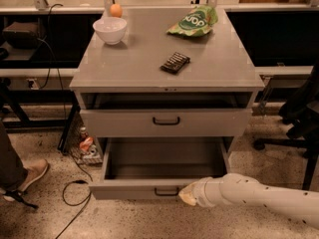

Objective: Close middle drawer

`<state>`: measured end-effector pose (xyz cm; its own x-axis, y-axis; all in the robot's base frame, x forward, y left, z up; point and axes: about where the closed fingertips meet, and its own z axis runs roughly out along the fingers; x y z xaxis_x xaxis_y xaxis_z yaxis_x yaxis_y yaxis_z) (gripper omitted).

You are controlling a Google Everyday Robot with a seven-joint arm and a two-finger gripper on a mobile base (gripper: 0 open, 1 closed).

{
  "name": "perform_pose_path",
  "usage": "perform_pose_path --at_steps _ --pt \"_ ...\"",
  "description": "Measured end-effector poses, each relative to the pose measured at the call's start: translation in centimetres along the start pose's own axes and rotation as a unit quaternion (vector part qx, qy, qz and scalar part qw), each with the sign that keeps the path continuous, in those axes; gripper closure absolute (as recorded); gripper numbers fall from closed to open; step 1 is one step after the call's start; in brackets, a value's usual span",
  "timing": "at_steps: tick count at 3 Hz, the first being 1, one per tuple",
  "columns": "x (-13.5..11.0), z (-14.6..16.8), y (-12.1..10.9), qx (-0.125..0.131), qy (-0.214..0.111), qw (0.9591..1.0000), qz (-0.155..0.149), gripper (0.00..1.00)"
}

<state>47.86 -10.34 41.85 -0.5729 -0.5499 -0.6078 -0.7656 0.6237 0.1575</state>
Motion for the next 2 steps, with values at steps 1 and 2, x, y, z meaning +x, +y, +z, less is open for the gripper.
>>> perform_pose_path --at_steps 1,2 --pt "-2.09 0.76 -0.70 0.012 -0.016 0.9985 -0.051 1.00" --pt "-2.09 0.77 -0.70 0.011 -0.016 0.9985 -0.051 1.00"
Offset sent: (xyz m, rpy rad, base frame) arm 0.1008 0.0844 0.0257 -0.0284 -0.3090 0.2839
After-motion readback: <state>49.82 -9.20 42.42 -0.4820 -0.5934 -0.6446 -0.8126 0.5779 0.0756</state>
